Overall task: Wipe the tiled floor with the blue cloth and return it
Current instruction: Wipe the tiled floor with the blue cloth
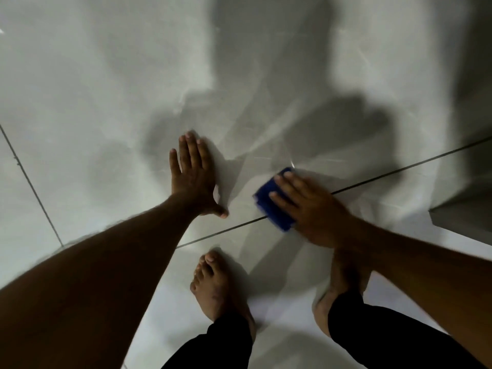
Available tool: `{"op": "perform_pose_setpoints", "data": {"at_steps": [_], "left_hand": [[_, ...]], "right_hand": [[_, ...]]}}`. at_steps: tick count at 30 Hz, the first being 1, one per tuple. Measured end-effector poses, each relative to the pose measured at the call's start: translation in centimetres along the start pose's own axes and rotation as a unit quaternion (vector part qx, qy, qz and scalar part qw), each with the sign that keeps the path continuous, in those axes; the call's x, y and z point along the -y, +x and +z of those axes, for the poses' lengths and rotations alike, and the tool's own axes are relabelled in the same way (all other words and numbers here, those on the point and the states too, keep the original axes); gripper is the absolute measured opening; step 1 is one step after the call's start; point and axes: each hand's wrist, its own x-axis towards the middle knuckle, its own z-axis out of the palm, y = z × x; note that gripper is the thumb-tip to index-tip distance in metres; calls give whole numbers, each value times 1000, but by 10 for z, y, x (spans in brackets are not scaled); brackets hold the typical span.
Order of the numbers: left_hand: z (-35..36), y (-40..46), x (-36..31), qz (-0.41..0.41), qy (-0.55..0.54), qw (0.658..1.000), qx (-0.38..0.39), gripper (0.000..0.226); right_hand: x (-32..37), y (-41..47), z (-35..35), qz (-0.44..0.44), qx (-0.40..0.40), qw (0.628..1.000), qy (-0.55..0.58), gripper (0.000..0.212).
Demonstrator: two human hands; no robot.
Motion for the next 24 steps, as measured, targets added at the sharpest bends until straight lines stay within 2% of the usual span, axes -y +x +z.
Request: {"op": "perform_pose_setpoints", "data": {"at_steps": [2, 3, 6, 8, 9, 11, 13, 15, 17, 18, 19, 21, 22, 24], "left_hand": [[2, -10, -3, -33, 2, 999, -8, 177], [3, -15, -4, -50, -2, 999, -12, 174], [5, -24, -9, -79, -19, 996, -29, 167], [6, -30, -12, -76, -23, 996, -41, 159], [7, -35, -14, -69, -27, 996, -53, 152], [12, -51, -19, -50, -103, 989, -95, 129], [17, -67, -31, -52, -295, 950, -89, 99], [20, -76, -43, -83, -442, 893, -27, 84], [21, -75, -49, -138, -560, 816, 26, 88], [19, -73, -50, -164, -600, 782, 49, 86], [13, -72, -50, -182, -615, 764, 68, 76], [-5, -74, -52, -189, -594, 777, 92, 39], [-18, -81, -53, -189, -583, 785, 90, 24], [-58, -108, -53, -189, -587, 784, 74, 1]], "right_hand": [[-37, -37, 6, 148, 8, 989, 10, 88], [-47, -50, 6, 247, 22, 969, 24, 93], [-30, -37, 2, 479, 14, 870, 119, 91], [8, 1, -8, 546, -3, 814, 196, 89], [32, 20, -13, 543, -6, 812, 216, 89], [88, 47, -27, 482, -7, 846, 229, 89], [124, 59, -37, 415, 3, 878, 239, 82], [123, 62, -47, 398, -14, 881, 255, 66], [103, 62, -53, 420, -48, 860, 285, 53], [89, 62, -55, 438, -45, 839, 320, 54], [76, 62, -59, 455, -19, 813, 362, 59], [61, 60, -74, 450, 77, 770, 446, 54], [59, 56, -88, 430, 108, 754, 484, 42], [64, 39, -129, 418, 96, 731, 531, 16]]}}
